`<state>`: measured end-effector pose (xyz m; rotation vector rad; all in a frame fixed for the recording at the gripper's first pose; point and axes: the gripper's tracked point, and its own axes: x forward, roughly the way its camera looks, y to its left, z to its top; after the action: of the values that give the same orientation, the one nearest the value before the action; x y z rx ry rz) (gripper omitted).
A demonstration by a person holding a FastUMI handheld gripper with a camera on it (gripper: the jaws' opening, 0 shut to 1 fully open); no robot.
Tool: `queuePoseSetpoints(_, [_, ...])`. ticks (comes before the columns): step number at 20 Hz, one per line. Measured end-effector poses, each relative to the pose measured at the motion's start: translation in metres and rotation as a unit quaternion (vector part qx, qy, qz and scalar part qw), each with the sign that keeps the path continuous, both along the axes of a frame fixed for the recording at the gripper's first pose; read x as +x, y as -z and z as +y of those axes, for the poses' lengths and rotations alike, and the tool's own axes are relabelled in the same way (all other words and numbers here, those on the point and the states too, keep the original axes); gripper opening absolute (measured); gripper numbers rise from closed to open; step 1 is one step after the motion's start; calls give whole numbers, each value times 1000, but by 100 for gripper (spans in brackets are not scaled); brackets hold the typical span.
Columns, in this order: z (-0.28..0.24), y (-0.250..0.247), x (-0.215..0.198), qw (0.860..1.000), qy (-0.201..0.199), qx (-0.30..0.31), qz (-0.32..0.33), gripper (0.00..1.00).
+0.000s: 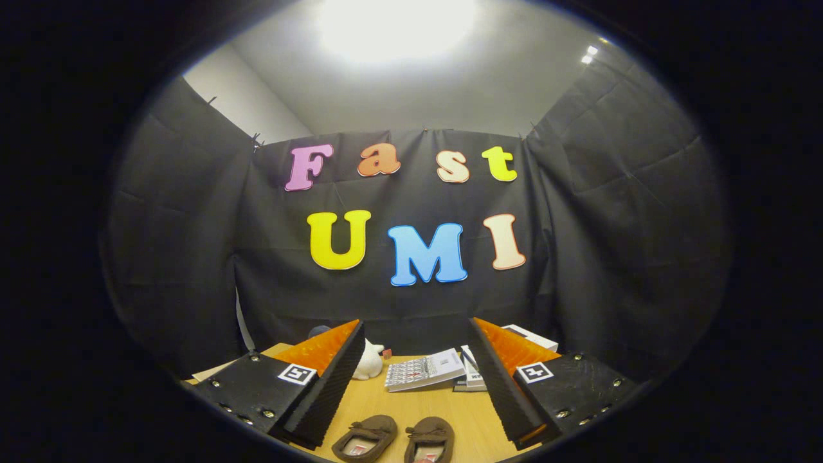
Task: Open the storage box then place both shoes into the box .Put the left shoe in first, then the right shoe, with the right side of both shoes facing outward in a uniform manner.
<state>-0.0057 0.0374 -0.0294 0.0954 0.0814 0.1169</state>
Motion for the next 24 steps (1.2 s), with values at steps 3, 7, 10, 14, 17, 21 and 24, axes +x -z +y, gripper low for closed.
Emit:
queuePoseSetpoints(3, [15,13,-1,999,-20,39,23,98])
queuePoseSetpoints(7, [32,32,1,992,-33,107,61,98])
queuePoseSetpoints(10, [48,52,2,981,-42,163,97,98])
queuePoseSetpoints(14, [62,86,2,956,-35,246,157,98])
queuePoseSetpoints(17, [76,111,-2,935,-31,290,204,97])
queuePoseSetpoints(21, [103,135,-7,913,-49,319,248,97])
queuePoseSetpoints(24, [129,152,-13,902,-74,326,273,97])
